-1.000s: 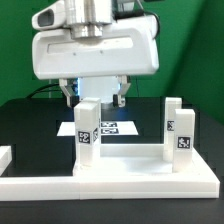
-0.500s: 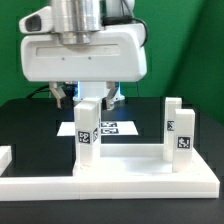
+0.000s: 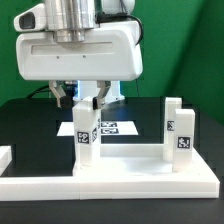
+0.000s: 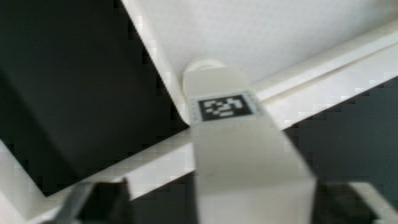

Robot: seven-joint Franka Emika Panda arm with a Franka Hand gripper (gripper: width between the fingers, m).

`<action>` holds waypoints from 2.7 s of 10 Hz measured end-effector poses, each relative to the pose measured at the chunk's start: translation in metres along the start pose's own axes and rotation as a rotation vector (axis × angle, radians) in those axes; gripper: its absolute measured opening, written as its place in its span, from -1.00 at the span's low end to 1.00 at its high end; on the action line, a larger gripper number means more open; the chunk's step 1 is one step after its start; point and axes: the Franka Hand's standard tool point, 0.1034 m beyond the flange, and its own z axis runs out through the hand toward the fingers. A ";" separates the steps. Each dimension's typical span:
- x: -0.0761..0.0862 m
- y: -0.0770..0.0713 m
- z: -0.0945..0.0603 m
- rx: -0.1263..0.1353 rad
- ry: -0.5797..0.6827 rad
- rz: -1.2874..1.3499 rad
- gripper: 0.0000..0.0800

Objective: Assemble desk

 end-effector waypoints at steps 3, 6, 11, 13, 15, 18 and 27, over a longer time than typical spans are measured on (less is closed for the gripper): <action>0.000 0.000 0.000 0.000 0.000 0.224 -0.84; -0.003 -0.002 0.009 0.000 0.011 0.504 -0.97; -0.004 -0.003 0.006 0.001 0.013 0.483 -1.00; 0.003 -0.003 -0.016 0.001 0.035 0.138 -0.63; 0.008 -0.001 -0.028 0.011 0.062 -0.073 -0.14; 0.008 0.000 -0.025 0.002 0.060 -0.187 0.52; 0.018 -0.003 0.012 -0.024 0.022 -0.109 0.62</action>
Offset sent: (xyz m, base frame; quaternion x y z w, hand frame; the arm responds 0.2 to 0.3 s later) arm 0.0000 0.0000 0.0000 0.0000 0.0000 0.1938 0.9810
